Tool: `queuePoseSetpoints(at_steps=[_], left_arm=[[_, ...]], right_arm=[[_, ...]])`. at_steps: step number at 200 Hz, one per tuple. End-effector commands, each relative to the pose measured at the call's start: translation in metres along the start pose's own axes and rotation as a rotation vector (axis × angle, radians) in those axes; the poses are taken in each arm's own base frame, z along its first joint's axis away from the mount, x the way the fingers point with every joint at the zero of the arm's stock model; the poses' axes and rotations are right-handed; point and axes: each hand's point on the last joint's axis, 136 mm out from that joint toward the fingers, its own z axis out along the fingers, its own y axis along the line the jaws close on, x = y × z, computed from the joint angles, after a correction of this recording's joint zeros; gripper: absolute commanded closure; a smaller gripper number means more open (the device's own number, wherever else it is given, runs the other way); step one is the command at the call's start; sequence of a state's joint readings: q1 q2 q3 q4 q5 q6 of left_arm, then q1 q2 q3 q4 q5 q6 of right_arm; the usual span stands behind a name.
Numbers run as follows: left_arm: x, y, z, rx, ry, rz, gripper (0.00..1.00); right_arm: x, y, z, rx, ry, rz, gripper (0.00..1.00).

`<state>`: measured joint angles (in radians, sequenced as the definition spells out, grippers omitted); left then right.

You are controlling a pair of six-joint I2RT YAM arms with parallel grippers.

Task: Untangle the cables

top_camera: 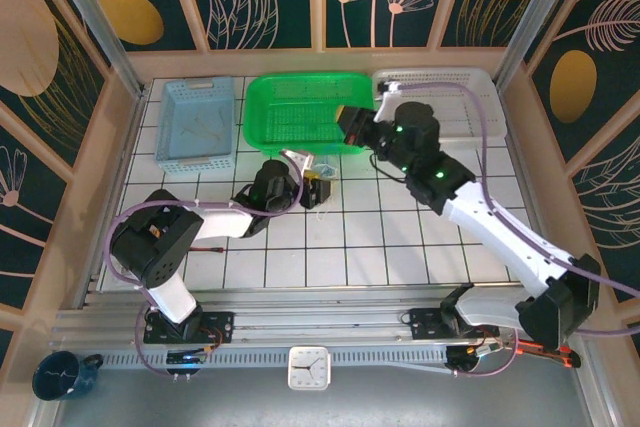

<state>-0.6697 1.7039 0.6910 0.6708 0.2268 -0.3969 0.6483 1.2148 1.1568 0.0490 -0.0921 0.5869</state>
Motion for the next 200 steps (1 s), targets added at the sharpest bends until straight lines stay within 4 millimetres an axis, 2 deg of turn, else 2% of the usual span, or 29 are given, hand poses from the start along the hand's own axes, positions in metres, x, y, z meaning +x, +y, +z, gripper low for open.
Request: queuePoseSetpoints(at_steps=[1, 31, 37, 73, 104, 107, 139, 170, 200], left_arm=[[0.007, -0.001, -0.003, 0.015, -0.007, -0.017, 0.46], [0.013, 0.001, -0.004, 0.010, 0.001, -0.023, 0.47], [0.023, 0.006, 0.000, 0.001, 0.027, -0.029, 0.47], [0.028, 0.007, 0.000, -0.003, 0.041, -0.043, 0.48], [0.031, 0.007, -0.005, 0.000, 0.044, -0.054, 0.41], [0.023, 0.002, -0.010, 0.009, 0.022, -0.048, 0.40], [0.009, -0.003, -0.025, 0.002, -0.012, -0.023, 0.27], [-0.011, -0.018, -0.038, 0.034, -0.046, 0.040, 0.21], [-0.033, -0.037, -0.043, 0.091, -0.067, 0.115, 0.19]], right_arm=[[-0.039, 0.024, -0.020, -0.081, -0.091, 0.005, 1.00], [-0.041, 0.017, -0.022, -0.068, -0.095, 0.015, 1.00], [-0.040, 0.015, -0.023, -0.065, -0.096, 0.018, 1.00], [-0.040, 0.008, -0.026, -0.050, -0.101, 0.026, 1.00], [-0.032, 0.002, -0.024, -0.037, -0.076, 0.024, 1.00], [-0.030, 0.002, -0.023, -0.039, -0.071, 0.024, 1.00], [-0.014, -0.009, -0.021, -0.022, -0.029, 0.027, 1.00], [-0.003, -0.015, -0.021, -0.016, -0.003, 0.030, 1.00], [0.004, -0.012, -0.020, -0.039, 0.027, 0.031, 1.00]])
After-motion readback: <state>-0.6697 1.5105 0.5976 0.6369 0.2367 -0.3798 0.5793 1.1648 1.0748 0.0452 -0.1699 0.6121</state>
